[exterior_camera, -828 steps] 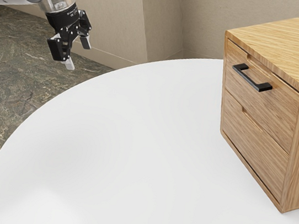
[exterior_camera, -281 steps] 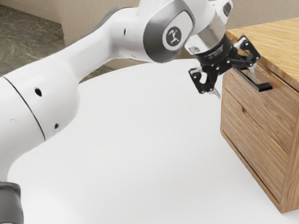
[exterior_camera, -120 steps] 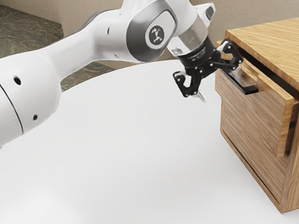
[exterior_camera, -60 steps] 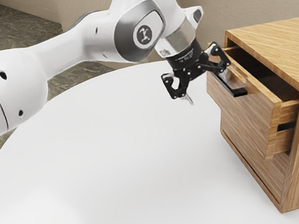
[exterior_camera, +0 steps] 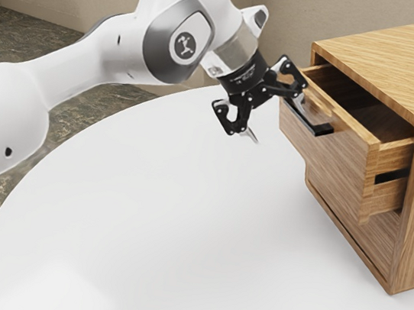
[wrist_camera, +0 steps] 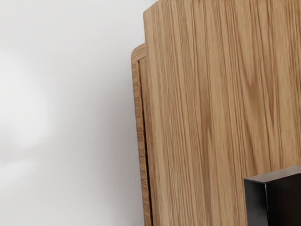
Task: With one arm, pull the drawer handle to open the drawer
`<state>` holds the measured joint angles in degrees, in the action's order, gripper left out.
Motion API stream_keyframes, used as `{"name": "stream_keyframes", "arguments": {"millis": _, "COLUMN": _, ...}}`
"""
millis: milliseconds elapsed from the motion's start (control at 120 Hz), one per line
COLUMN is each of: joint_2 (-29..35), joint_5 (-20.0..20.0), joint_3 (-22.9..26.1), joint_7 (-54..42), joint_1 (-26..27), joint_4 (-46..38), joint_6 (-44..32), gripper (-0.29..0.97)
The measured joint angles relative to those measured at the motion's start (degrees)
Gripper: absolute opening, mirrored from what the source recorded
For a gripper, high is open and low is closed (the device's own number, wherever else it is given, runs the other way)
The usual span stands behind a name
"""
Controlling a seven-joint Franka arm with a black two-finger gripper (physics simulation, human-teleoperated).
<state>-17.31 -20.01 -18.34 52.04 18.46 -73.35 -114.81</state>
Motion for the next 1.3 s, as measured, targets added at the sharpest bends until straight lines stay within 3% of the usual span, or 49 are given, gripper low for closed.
{"name": "stream_keyframes", "arguments": {"millis": 450, "joint_2": 0.46, "joint_5": 0.65, "joint_3": 1.36, "joint_7": -0.24, "joint_1": 0.3, "joint_4": -0.98, "joint_6": -0.79, "gripper": 0.67}}
{"name": "stream_keyframes", "arguments": {"millis": 1300, "joint_2": 8.8, "joint_5": 1.22, "joint_3": 1.85, "joint_7": -0.24, "joint_1": 0.97, "joint_4": -11.84, "joint_6": -3.53, "gripper": 0.68}}
